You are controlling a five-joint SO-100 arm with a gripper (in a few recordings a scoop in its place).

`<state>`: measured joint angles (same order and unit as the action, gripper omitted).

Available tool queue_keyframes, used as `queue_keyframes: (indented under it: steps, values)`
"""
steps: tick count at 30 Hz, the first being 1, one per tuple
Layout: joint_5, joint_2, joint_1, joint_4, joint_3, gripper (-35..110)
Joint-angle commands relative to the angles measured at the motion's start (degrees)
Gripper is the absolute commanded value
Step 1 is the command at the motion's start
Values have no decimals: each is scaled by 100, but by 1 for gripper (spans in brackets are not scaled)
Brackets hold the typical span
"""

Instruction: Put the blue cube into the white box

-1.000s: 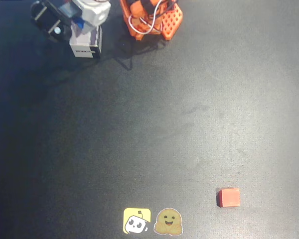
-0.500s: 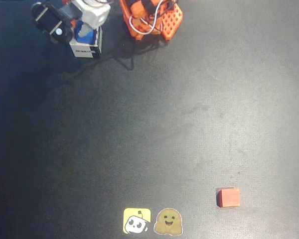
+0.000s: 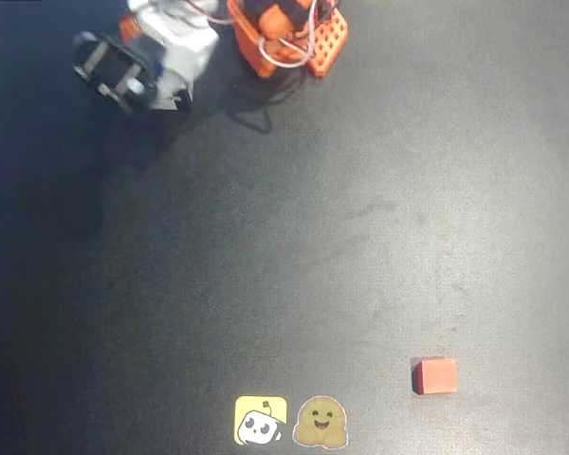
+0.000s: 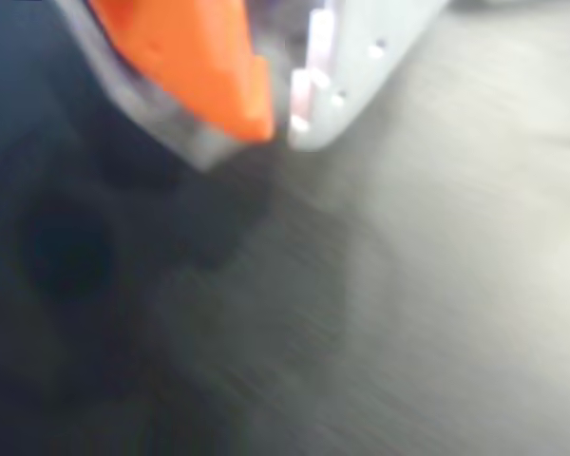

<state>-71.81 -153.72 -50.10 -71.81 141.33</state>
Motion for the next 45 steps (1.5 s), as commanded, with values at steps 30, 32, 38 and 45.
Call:
queue_keyframes:
  steps: [30, 32, 38, 45]
  values:
    - [-1494, -2936, 4535, -940, 1002, 0]
    - [-1389, -2936, 4535, -932, 1081, 0]
    - [-1301, -2936, 4526, -932, 1564, 0]
    - [-1301, -2936, 4491, -545, 2531, 0]
